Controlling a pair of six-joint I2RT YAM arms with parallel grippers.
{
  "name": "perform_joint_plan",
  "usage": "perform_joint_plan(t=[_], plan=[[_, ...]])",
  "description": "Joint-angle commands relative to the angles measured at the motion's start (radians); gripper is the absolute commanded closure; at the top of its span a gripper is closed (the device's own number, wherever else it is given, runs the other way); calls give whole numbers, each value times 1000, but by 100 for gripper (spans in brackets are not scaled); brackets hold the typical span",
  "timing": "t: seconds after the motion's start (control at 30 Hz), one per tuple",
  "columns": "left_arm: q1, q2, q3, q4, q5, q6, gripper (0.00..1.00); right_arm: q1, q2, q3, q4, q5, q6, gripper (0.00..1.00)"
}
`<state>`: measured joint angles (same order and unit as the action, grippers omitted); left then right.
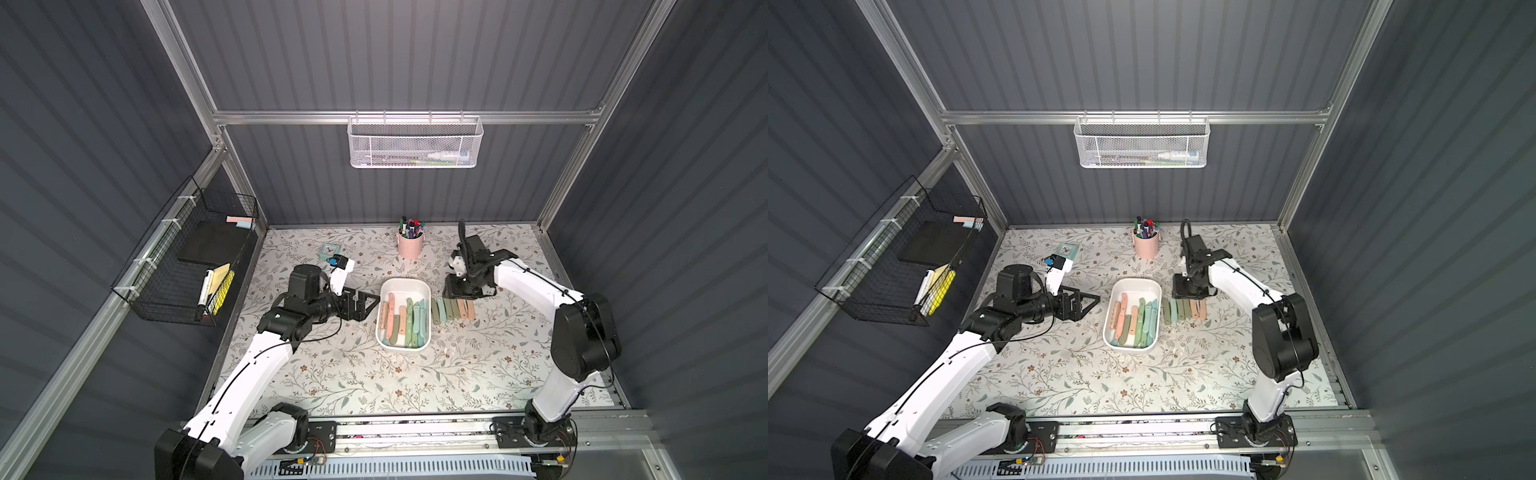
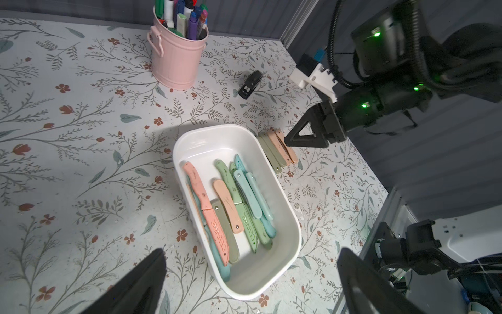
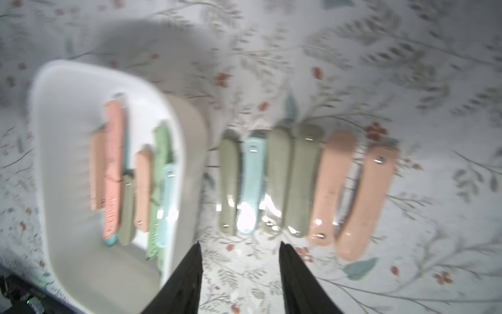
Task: Take the fruit knife out of the storage box
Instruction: Pick up the fruit knife from the storage box.
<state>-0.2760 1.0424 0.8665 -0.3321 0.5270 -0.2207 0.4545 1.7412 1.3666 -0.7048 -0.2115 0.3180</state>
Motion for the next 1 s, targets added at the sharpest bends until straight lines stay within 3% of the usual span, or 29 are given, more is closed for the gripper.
perform_joint_plan(t=[0.0,0.3,0.47,0.63,0.97], plan=[[4,-34,-4,-31,-79,11,1,96,11,60,15,-7,46,49],[4,-64,-9,-36,-142,10,1,233,268,324,-193,77,111,49],[4,-61,-6,-38,-136,13,1,258,372,431,-327,135,169,57],[4,-65,-6,-38,-136,13,1,289,414,462,-378,158,219,62],[4,-71,-4,-38,-133,14,0,329,449,443,-416,159,277,56]])
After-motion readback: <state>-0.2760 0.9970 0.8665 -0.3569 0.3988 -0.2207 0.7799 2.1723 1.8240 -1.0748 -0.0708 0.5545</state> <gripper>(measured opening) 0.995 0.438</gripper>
